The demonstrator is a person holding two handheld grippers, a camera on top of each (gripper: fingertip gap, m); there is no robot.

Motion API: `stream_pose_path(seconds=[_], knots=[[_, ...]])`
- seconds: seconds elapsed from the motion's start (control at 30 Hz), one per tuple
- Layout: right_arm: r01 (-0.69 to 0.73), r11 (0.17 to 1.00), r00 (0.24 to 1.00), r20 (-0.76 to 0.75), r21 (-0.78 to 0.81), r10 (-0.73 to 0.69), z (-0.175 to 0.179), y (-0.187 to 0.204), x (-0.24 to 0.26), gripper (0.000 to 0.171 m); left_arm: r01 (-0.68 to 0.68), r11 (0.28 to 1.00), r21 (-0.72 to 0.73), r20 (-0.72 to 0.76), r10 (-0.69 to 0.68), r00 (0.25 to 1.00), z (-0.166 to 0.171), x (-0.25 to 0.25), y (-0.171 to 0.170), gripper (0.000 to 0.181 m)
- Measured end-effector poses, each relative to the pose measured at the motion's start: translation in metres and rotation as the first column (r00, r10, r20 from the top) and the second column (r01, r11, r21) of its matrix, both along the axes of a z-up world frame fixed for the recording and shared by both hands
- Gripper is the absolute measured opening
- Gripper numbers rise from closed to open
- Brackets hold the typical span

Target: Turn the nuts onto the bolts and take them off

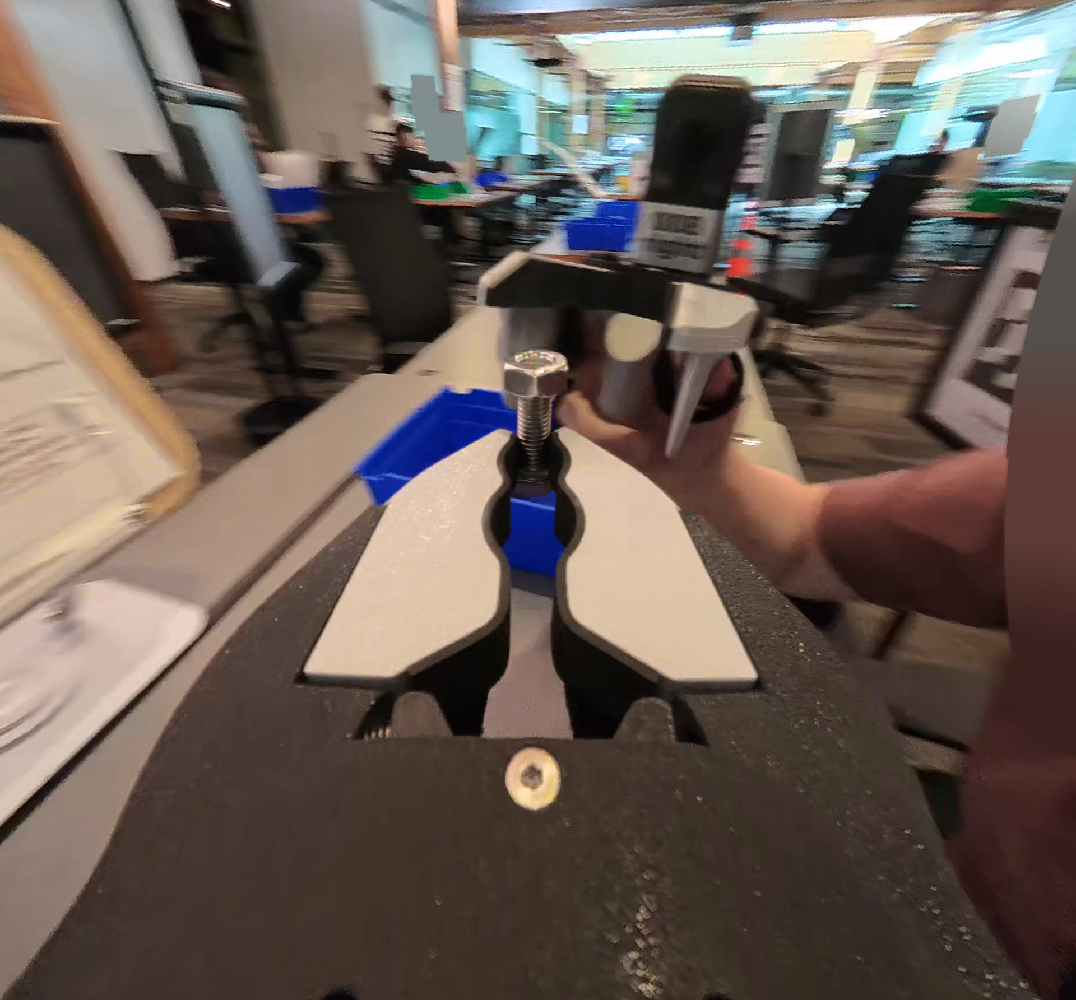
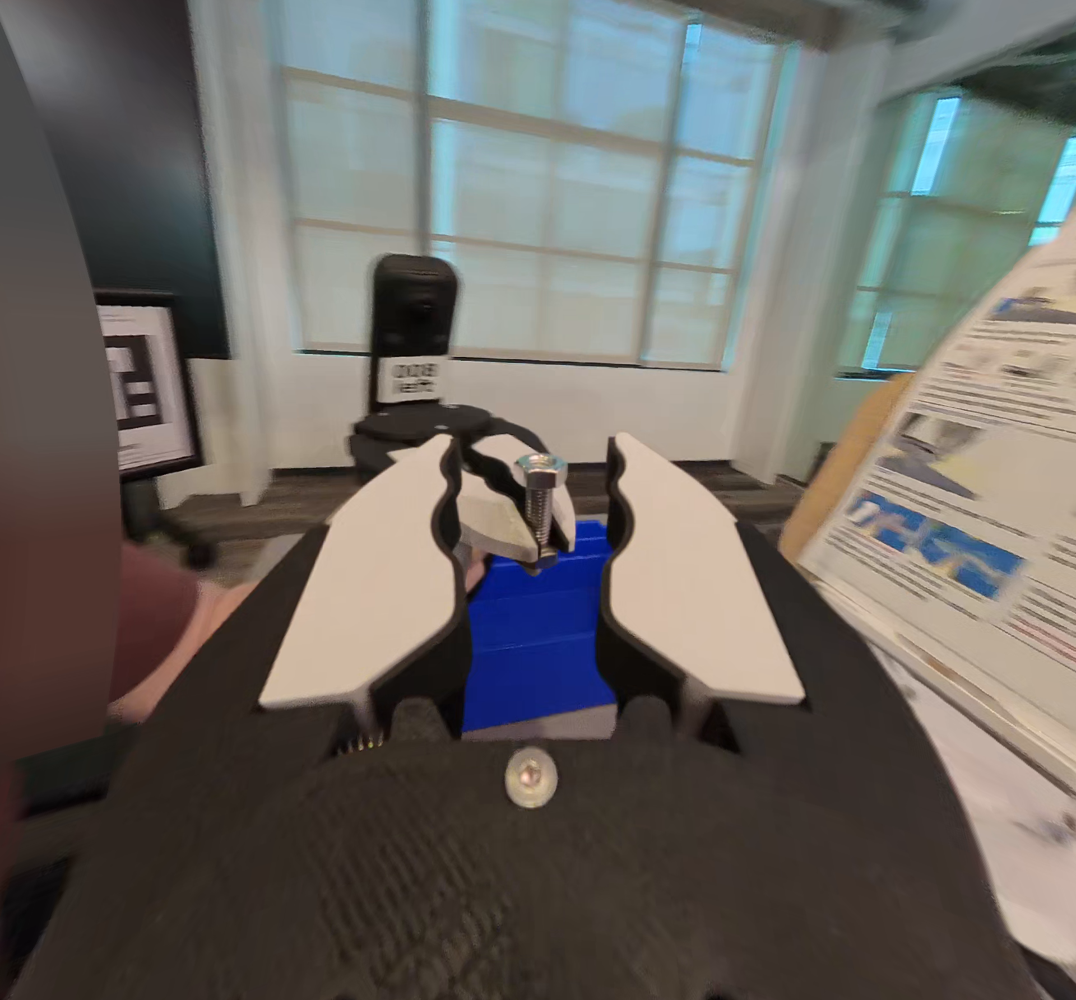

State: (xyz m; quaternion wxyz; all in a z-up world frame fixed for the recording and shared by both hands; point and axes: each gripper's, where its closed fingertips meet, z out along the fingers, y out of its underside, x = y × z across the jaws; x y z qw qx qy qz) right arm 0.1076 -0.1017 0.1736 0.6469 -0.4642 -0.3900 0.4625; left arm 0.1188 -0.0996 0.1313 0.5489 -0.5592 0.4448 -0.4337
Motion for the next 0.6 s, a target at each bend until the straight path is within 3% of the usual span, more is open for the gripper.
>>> stream_pose_path(seconds=[0.03, 0.1, 0.27, 0.4, 0.5, 0.6], knots=[[0.064, 0.998, 0.998, -0.003, -0.01, -0.064, -0.002, 0.005, -0.001, 0.046, -0.063, 0.998, 0.032, -0.01, 0.063, 0.998, -0.001, -0.003, 0.007, 0.009], [0.117, 0.992, 0.993, -0.008, -0.039, -0.117, -0.006, 0.011, -0.003, 0.044, -0.116, 0.991, 0.065, -0.047, 0.119, 0.992, -0.005, -0.003, 0.013, 0.009], [0.169, 0.983, 0.985, 0.047, -0.075, -0.166, -0.018, 0.022, -0.007, 0.028, -0.101, 0.994, 0.032, -0.058, 0.103, 0.993, -0.011, 0.002, 0.012, 0.009], [0.107, 0.991, 0.99, 0.1, -0.085, -0.098, -0.021, 0.018, -0.008, 0.018, -0.087, 0.996, 0.015, -0.056, 0.088, 0.995, -0.012, 0.002, 0.013, 0.009], [-0.048, 0.994, 0.993, 0.102, -0.095, 0.058, -0.019, 0.008, -0.008, 0.018, -0.02, 1.0, -0.001, -0.051, 0.02, 0.998, -0.011, 0.004, 0.006, 0.009], [-0.376, 0.915, 0.92, 0.054, -0.146, 0.387, -0.016, -0.019, -0.002, 0.018, 0.172, 0.984, -0.043, -0.035, -0.174, 0.984, -0.007, 0.008, -0.021, 0.009]])
